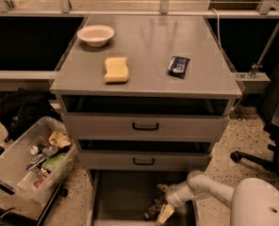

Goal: Pick water bottle from bottom drawer and place on counter

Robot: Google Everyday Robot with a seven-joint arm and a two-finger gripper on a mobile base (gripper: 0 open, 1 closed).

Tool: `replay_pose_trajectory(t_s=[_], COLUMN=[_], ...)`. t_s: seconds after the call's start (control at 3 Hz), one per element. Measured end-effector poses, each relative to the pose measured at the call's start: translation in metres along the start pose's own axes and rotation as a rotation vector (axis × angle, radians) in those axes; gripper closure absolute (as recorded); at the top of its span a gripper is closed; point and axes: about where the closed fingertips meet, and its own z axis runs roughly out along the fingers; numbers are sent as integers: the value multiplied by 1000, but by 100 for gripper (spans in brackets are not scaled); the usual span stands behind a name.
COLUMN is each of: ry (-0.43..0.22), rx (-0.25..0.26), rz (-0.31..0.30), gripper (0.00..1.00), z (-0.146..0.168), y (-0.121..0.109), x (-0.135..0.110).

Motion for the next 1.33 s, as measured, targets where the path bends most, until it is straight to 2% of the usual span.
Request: replay_pose_trajectory(t_s=[0.33, 0.67, 1.0, 1.33], ry=[-2, -7, -9, -9], rx=[59, 186, 192, 192], rz=[23, 89, 153, 153], gripper=[0, 0, 0, 0], z=[7, -5, 14, 14], y=[-3, 2, 27, 27], x=[5, 2, 4, 4])
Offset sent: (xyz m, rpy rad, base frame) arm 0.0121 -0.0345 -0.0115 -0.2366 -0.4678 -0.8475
